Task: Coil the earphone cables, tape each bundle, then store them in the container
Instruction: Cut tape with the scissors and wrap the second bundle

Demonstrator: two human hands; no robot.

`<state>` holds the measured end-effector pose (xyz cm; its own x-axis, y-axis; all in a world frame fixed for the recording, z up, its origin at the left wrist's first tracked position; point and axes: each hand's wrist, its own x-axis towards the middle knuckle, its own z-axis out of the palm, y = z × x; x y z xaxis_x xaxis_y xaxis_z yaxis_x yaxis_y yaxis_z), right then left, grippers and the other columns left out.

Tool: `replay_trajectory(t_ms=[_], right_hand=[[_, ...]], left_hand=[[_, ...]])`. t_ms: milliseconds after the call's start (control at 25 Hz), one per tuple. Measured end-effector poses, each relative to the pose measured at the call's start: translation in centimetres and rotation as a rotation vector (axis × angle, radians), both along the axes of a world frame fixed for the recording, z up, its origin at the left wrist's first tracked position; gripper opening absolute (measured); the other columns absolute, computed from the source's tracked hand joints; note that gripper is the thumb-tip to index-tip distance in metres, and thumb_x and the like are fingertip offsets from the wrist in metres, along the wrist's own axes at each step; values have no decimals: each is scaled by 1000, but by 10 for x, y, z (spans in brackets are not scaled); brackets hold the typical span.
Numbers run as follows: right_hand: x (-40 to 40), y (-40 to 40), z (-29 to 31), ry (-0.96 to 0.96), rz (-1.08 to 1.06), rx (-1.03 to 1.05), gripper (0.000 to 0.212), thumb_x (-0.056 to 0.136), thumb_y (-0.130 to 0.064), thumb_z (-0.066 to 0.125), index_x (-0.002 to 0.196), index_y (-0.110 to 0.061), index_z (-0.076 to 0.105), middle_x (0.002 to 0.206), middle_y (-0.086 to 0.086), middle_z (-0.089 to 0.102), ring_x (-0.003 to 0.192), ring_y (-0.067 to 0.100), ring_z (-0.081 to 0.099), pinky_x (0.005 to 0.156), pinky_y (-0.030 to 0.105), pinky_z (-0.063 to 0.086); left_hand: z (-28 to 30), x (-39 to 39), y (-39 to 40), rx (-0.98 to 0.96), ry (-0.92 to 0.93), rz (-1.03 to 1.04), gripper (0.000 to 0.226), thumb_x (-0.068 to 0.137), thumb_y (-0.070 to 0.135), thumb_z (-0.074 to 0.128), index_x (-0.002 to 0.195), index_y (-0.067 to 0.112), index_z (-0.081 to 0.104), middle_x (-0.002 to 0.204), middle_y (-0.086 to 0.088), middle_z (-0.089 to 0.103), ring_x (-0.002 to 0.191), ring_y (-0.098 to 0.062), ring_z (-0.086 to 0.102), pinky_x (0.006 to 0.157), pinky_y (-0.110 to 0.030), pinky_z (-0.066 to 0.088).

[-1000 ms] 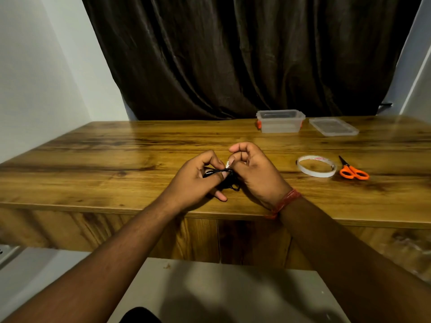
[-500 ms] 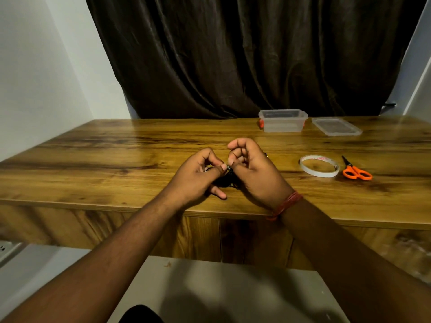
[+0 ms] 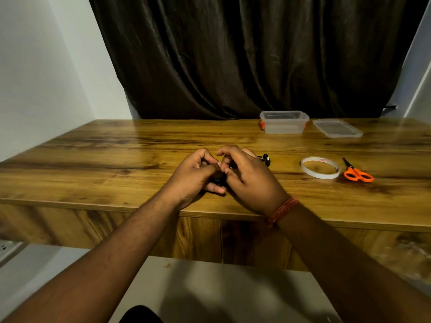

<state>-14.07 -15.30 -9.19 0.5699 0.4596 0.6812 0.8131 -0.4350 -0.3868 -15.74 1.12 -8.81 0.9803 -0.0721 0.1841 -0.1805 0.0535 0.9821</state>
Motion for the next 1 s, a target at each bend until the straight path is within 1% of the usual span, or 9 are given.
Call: replay_trajectory(t_ms=[80, 200, 320, 440, 600, 720, 800, 880, 1000], right_hand=[[-1, 1, 0, 37, 18, 10, 40, 89, -6, 57, 126, -21, 51, 91, -10, 60, 97, 10, 51, 82, 34, 45], [-1, -3, 1, 202, 68, 183, 43, 86, -7, 60, 123, -25, 48, 81, -7, 61, 84, 15, 61, 77, 36, 51], [3, -6, 1, 231, 6, 300, 36, 85, -12, 67, 117, -23, 54, 92, -1, 57, 85, 14, 60, 75, 27, 52], [7, -1, -1, 241, 8, 213, 22, 86, -12, 69, 106, -19, 63, 96, -1, 60, 83, 10, 59, 71, 19, 51], [8, -1, -2, 235, -10, 188, 10, 88, -11, 67, 95, -18, 68, 88, -1, 64, 77, 10, 61, 64, 16, 48], [6, -2, -1, 118, -45, 162, 4, 89, -13, 67, 92, -16, 69, 87, -3, 66, 78, 9, 61, 65, 16, 46], [4, -1, 0, 21, -70, 96, 3, 90, -15, 65, 92, -15, 68, 88, -4, 64, 80, 9, 57, 67, 18, 44], [3, 0, 0, -53, -90, 21, 4, 92, -16, 63, 92, -14, 66, 89, -1, 62, 82, 12, 56, 70, 26, 46], [0, 1, 0, -64, -106, -21, 7, 94, -19, 61, 89, -14, 63, 87, -1, 60, 81, 14, 55, 69, 30, 45]], left_hand=[[1, 0, 0, -28, 14, -14, 14, 96, -3, 52, 88, 9, 49, 93, -22, 60, 62, -22, 68, 52, -35, 60], [2, -1, -1, -64, 29, -6, 15, 96, -3, 52, 87, 8, 49, 84, -15, 65, 61, -20, 68, 50, -36, 60], [2, -1, 0, -65, 28, -12, 14, 95, -2, 53, 87, 7, 49, 80, -13, 65, 61, -18, 69, 48, -34, 59], [4, -4, -2, -69, 23, -35, 15, 96, -4, 51, 87, 8, 47, 70, -5, 66, 58, -11, 67, 48, -33, 59], [8, -7, -4, -76, 49, -64, 17, 97, -4, 47, 85, 8, 45, 52, 1, 60, 39, -3, 54, 50, -32, 59], [9, -4, 2, -165, 92, -125, 16, 96, -1, 47, 84, 8, 49, 56, -2, 60, 34, -1, 37, 51, -35, 60], [7, -2, 5, -210, 126, -151, 16, 97, 0, 45, 84, 8, 50, 51, -2, 57, 33, -3, 34, 53, -35, 61], [7, -2, 6, -216, 141, -145, 16, 97, 1, 45, 83, 8, 50, 43, 1, 47, 33, -4, 35, 52, -34, 60], [7, -2, 4, -168, 129, -134, 16, 97, 1, 46, 84, 9, 51, 43, 3, 45, 35, -3, 36, 53, -33, 61]])
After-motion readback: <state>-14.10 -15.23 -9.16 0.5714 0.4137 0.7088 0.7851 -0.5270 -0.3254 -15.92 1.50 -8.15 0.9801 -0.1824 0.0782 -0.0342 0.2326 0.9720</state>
